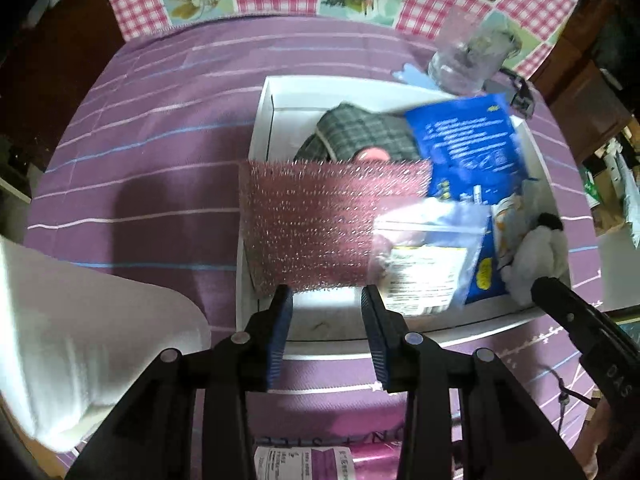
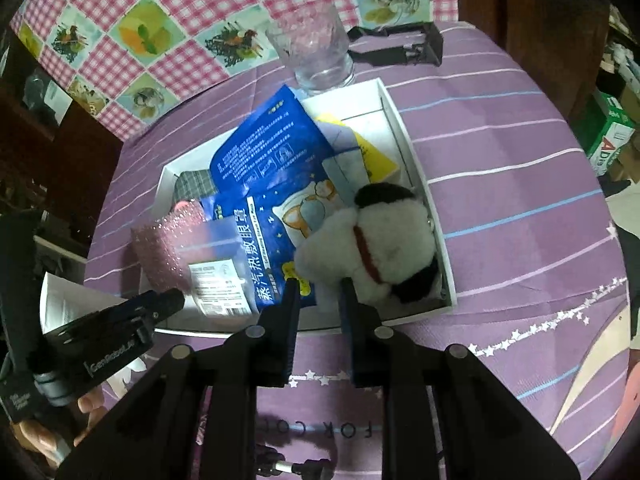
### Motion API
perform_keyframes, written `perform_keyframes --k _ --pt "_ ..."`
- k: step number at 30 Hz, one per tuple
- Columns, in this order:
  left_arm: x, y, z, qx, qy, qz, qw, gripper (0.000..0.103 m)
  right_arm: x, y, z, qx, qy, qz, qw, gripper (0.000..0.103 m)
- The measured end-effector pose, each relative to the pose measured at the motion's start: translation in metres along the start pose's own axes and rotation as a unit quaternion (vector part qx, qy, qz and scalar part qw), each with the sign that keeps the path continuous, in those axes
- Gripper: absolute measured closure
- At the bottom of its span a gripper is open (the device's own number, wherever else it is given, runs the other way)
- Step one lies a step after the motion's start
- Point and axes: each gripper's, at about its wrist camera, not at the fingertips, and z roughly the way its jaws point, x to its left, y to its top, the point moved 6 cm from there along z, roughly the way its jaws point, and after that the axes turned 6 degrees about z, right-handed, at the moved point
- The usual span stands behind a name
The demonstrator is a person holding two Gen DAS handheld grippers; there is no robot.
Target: Organize soft objects
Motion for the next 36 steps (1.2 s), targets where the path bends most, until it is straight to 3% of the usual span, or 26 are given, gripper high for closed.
perform_keyframes --k 4,9,16,22,30,32,34,36 --pt "-0.018 -0.001 -0.018 -0.023 -0.002 0.016 0.9996 0.068 0.006 -0.007 -0.009 -0.002 -0.016 -0.029 0.999 0.080" --pt "-0.037 -0.027 -0.050 -0.044 -0.047 0.046 0.9969 0.068 0.010 -0.021 -0.034 -0.015 -0.024 -0.050 0.998 0.080" --pt "-0.035 -0.068 -0.092 -0.090 0.008 0.053 0.9945 0.068 0.025 -0.057 -0.083 -0.042 -0.030 -0.075 0.996 0.080" --pt "-0.030 -0.115 -0.116 -0.101 -0.055 0.054 0.9919 0.067 0.038 -0.095 -0.126 -0.068 -0.028 -0.104 0.992 0.080" --pt "-0.021 -0.170 -0.147 -0.164 -0.077 0.047 0.9824 0.067 0.035 -0.144 -0.165 -0.100 -0.010 -0.115 0.988 0.080" --pt "-0.018 -0.182 -0.155 -0.190 -0.087 0.040 0.9771 0.053 0.031 -0.153 -0.169 -0.115 -0.005 -0.112 0.987 0.080" --pt "-0.016 -0.191 -0.163 -0.228 -0.085 0.042 0.9690 0.018 0.028 -0.159 -0.174 -0.147 0.000 -0.111 0.983 0.080" --pt "-0.013 -0.198 -0.171 -0.283 -0.050 0.049 0.9566 0.014 0.027 -0.165 -0.179 -0.185 0.003 -0.114 0.976 0.080"
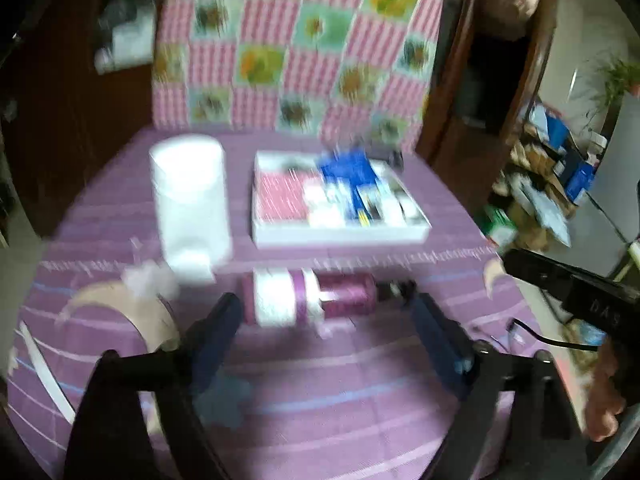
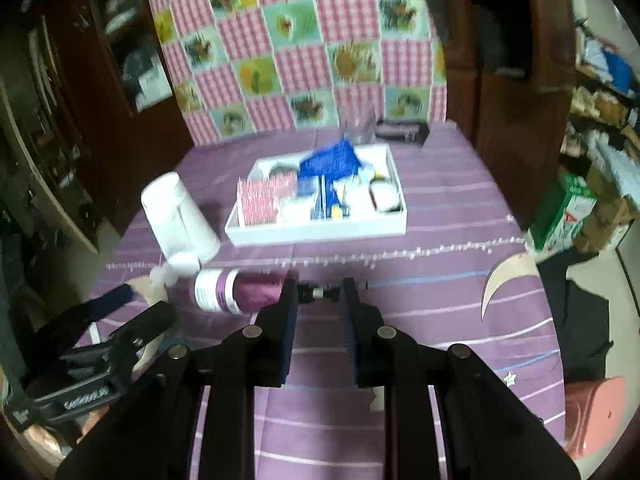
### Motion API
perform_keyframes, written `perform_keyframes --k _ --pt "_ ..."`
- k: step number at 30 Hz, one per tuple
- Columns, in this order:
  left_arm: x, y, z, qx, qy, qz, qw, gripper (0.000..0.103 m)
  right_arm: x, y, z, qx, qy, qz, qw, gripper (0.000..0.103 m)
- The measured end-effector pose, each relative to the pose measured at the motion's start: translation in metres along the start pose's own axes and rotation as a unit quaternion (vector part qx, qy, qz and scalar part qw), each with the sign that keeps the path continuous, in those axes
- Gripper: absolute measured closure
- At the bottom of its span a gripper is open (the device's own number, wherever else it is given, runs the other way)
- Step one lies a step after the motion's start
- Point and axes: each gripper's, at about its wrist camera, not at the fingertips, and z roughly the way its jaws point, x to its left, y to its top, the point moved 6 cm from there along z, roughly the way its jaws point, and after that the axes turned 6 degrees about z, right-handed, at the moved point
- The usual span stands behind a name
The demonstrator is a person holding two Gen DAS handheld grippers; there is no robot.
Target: Organize soft objects
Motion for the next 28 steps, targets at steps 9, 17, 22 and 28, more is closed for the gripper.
perform_keyframes --k 9,17,22,28 --pt "0.027 -0.016 0.028 -0.013 0.011 -0.082 0.9965 0.014 0.002 -0.023 -0.003 -0.109 0.008 -0.007 0.994 0.069" --pt "0.040 -0.038 0.065 -0.028 0.056 -0.057 0.9964 0.014 -0.002 -0.051 0.023 -0.146 -0.001 -0.028 0.989 0.049" --pt "0.022 -0.045 0.054 -0.059 0.061 0.012 0.9963 0.014 -0.009 -0.069 0.048 -0.117 -0.055 -0.040 0.991 0.048" --pt "-0.002 -0.060 0.062 -0.010 0.039 0.082 0.9958 0.002 -0.027 -0.067 0.038 -0.144 -0.056 0.018 0.988 0.048"
